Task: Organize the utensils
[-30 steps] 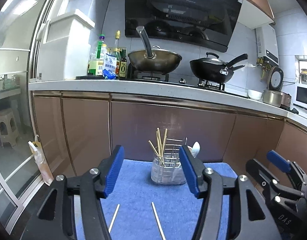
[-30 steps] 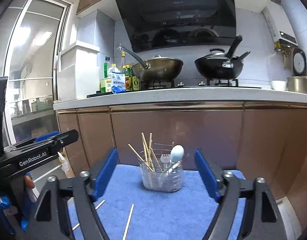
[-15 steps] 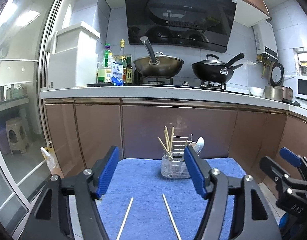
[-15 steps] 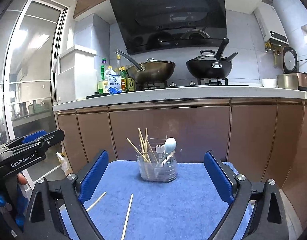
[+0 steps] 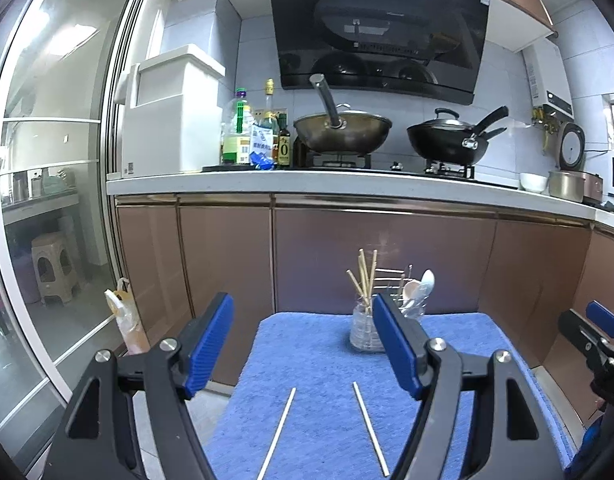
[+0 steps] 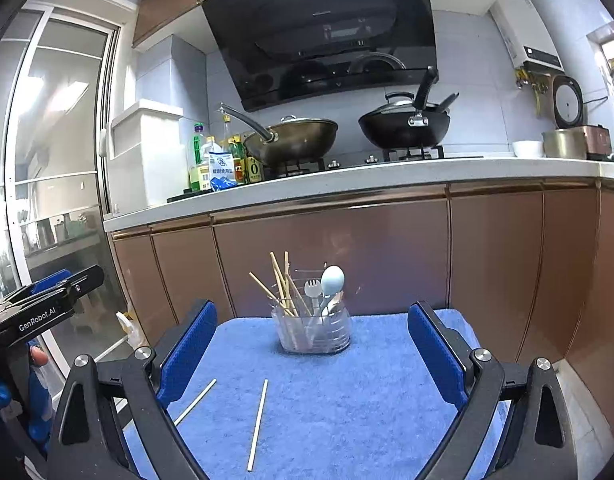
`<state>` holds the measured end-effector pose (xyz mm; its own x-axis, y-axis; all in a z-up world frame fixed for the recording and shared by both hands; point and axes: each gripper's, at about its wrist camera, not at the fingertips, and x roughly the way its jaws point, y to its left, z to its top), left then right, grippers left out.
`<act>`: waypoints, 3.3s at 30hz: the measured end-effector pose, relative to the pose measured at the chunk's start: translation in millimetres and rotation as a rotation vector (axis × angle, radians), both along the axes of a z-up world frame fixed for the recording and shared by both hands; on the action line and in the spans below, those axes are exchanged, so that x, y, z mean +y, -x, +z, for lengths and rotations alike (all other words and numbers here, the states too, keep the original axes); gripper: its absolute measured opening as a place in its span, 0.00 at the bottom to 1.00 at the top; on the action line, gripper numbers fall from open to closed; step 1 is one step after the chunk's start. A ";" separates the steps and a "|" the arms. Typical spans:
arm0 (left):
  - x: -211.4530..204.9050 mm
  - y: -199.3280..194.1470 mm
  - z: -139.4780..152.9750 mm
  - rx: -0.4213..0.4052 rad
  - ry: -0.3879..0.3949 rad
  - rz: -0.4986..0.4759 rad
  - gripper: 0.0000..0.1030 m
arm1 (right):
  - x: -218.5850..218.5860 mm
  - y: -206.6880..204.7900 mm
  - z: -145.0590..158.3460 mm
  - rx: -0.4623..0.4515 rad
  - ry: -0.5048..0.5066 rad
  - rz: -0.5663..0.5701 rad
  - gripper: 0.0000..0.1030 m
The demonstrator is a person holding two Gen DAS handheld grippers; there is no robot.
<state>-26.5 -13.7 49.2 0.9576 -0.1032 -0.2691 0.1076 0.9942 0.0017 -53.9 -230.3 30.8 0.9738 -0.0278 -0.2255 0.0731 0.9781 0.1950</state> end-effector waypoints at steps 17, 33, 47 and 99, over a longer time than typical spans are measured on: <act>-1.4 -18.3 -23.0 0.071 -0.044 0.020 0.69 | 2.1 -15.2 -20.7 0.082 0.004 0.032 0.92; -2.9 -48.9 -55.1 0.150 -0.113 0.034 0.69 | 9.4 -41.8 -50.2 0.182 0.010 0.050 0.90; 10.8 -77.5 -81.7 0.223 -0.100 0.017 0.69 | 26.4 -76.5 -74.2 0.276 0.028 0.095 0.86; -2.0 -251.6 -229.2 1.008 -0.210 -0.224 0.07 | 138.0 -309.0 -207.5 1.035 0.213 0.416 0.12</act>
